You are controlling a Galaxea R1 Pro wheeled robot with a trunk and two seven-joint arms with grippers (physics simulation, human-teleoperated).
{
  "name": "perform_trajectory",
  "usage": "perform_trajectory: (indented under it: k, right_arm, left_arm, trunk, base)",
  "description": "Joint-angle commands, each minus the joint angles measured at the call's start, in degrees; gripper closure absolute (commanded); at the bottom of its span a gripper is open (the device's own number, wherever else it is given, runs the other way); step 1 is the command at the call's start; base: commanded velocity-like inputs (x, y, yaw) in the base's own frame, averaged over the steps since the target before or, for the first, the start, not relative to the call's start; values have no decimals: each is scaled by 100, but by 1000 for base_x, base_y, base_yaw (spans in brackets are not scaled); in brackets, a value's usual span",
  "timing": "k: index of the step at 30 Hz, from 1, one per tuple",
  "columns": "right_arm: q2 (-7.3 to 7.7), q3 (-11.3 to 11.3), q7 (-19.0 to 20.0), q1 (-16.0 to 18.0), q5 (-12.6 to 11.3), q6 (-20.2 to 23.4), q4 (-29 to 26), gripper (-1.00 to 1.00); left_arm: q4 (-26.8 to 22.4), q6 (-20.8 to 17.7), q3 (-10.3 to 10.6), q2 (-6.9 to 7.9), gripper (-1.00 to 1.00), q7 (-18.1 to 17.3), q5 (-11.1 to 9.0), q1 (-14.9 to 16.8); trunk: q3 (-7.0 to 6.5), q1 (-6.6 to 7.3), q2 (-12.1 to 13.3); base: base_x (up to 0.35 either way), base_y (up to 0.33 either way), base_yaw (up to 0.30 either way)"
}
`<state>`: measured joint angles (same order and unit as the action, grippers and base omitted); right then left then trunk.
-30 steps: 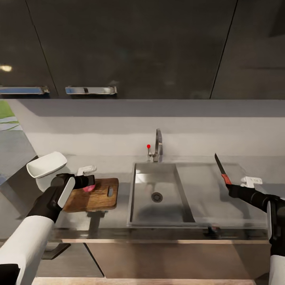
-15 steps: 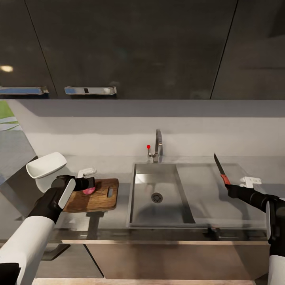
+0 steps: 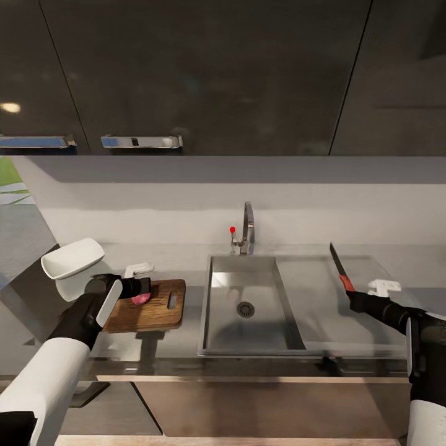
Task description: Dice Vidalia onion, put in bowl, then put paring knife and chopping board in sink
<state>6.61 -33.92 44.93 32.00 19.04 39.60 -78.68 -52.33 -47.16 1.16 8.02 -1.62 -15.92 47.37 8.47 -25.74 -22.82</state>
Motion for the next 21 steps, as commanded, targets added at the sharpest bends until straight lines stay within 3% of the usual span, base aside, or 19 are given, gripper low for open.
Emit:
perform_trajectory:
  k: [1,3,6,7,8,16,21]
  right_arm:
    - [-35,-9,59,8,91,-20,-7,100]
    - [-71,-9,60,8,156,-66,-7,100]
    - [-73,-9,60,8,261,-66,-7,100]
    - [-74,-9,60,8,618,-66,-7,100]
    - [-79,-9,60,8,619,-66,-7,100]
    - [-85,-9,60,8,618,-66,-7,100]
    - [-89,-9,59,8,618,-66,-7,100]
  left_arm:
    - [31,-12,16,-1,100,-33,-19,1]
    - [-40,-38,16,19,100,-31,2,1]
    - [-136,-98,16,83,100,-24,-126,1]
    - [-1052,-393,16,134,100,-23,-288,1]
    - [-1349,-840,13,152,100,-22,-288,-6]
    - [-1349,-970,7,164,100,-22,-297,-8]
    - [-821,-902,7,147,100,-49,-297,-8]
  trunk:
    - [14,-5,-10]
    - [14,-5,-10]
    - [14,-5,-10]
    - [14,-5,-10]
    - [14,-5,-10]
    - [14,-5,-10]
    - [14,-5,-10]
  base:
    - [0,0,0]
    - [0,0,0]
    - [0,0,0]
    - [0,0,0]
    - [0,0,0]
    - [0,0,0]
    - [0,0,0]
